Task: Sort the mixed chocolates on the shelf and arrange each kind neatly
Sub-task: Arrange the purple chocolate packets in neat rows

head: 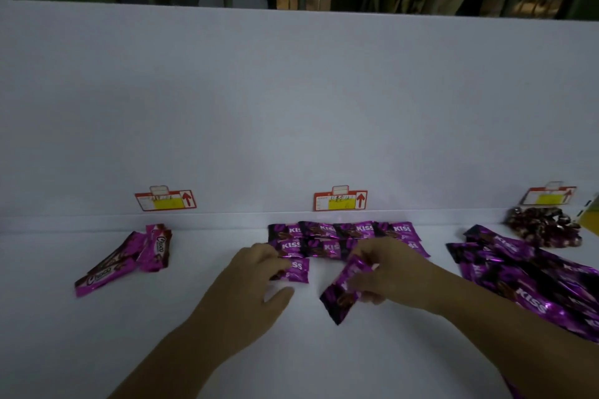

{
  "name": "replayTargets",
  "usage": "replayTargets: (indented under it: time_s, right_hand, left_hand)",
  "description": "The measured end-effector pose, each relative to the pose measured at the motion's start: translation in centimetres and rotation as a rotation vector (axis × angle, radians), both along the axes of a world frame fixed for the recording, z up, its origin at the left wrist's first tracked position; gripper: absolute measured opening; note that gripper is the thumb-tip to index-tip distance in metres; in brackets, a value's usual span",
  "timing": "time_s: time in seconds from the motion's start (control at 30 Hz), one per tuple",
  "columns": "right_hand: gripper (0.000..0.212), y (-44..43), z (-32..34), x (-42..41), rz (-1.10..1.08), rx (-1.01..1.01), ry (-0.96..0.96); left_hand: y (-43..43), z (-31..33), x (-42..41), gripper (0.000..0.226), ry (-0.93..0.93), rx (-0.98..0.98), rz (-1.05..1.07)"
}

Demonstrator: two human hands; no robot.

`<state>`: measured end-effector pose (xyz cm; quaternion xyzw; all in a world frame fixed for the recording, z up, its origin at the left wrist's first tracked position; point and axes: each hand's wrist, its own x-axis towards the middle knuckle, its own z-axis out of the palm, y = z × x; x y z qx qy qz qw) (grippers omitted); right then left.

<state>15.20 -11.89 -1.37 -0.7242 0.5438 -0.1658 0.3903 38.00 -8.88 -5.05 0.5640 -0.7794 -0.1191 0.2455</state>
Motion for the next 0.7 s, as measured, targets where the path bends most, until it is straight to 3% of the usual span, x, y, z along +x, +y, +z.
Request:
replayTargets:
  time_s: [0.1, 0.2, 0.3, 0.43, 0.53, 0.7]
  right_hand:
    - [0.013, 0.2, -0.6, -1.6, 0.008, -0.028, 0.304]
    - [0.024, 0.5, -1.3, -2.6, 0.0, -0.337, 0.564]
    - [0.033, 0.8, -2.0, -3.0, 0.173, -0.51, 0.385]
    - [0.018, 0.7, -2.8, -2.8, 0.381, -0.481, 0.329]
    - [0.014, 0.2, -2.8, -2.7, 0.35, -0.524, 0.312]
    - [0.025, -1.4, -3.3, -1.4, 0.254, -0.694, 0.314]
  left_hand:
    - [0.1, -0.1, -0.7, 0.049, -0.101, 0.035, 0.003]
    - [0.0, -0.2, -1.2, 0.054, -0.152, 0.138, -0.004]
    - [-0.1, -0.5, -1.4, 0.056, -0.187, 0.197, -0.01]
    - [-0.1, -0.5, -1.2, 0.057, -0.191, 0.188, -0.019]
    - [-0.1, -0.5, -1.1, 0.058, -0.196, 0.19, -0.029]
    - [-0.2, -0.8, -0.8, 0.061, -0.217, 0.195, -0.053]
